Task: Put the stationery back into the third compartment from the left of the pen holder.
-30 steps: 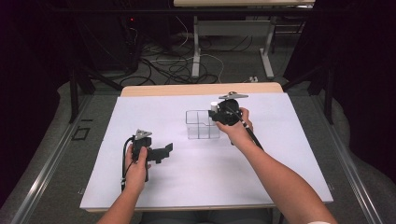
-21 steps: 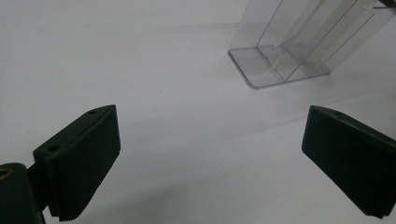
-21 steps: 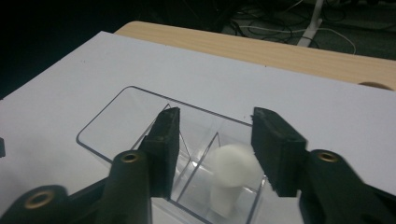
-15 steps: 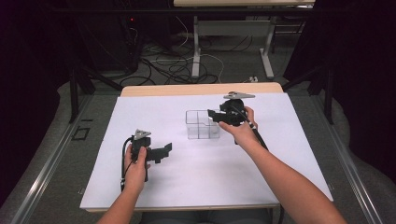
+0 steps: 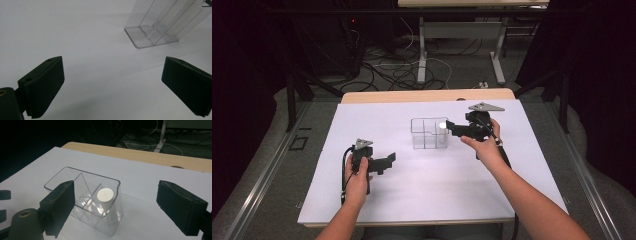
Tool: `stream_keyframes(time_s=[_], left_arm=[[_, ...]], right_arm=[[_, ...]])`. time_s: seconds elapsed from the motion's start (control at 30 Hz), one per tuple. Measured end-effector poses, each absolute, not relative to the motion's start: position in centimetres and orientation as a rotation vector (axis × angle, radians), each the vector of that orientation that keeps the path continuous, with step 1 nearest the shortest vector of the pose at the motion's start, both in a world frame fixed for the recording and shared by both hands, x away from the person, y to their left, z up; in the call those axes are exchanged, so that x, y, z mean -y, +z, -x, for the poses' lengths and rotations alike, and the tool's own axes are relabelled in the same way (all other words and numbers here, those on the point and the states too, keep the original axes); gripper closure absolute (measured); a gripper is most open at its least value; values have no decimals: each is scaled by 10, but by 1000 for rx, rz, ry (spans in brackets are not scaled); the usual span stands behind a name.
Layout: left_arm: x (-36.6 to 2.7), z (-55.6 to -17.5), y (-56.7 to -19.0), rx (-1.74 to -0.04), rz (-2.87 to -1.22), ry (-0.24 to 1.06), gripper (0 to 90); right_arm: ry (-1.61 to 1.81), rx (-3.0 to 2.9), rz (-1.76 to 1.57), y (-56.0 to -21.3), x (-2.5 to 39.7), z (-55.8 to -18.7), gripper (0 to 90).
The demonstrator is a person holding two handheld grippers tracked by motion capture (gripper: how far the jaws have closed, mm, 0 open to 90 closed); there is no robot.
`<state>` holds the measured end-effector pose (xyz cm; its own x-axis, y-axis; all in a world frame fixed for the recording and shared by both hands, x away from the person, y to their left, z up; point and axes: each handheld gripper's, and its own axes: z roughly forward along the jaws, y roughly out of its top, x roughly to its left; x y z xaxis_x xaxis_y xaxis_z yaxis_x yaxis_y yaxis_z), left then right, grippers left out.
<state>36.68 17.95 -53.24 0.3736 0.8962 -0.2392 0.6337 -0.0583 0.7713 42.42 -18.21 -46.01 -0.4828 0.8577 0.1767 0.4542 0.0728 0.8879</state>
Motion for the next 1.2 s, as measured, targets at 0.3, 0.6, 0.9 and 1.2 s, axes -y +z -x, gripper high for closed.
stream_keyframes(time_s=[0.3, 0.6, 0.9, 1.2], left_arm=[[-183, -367, -532, -1359, -1765, 390, 46], [-185, -367, -532, -1367, -1760, 396, 46], [-188, -367, -532, -1379, -1754, 397, 45], [-190, -368, -532, -1382, -1744, 400, 46]], right_arm=[[1364, -1913, -1324, -464, 207, -408, 102], [1273, -1935, -1318, -480, 226, -387, 0], [1206, -1960, -1364, -509, 246, -373, 0], [1182, -1922, -1418, -527, 261, -375, 0]])
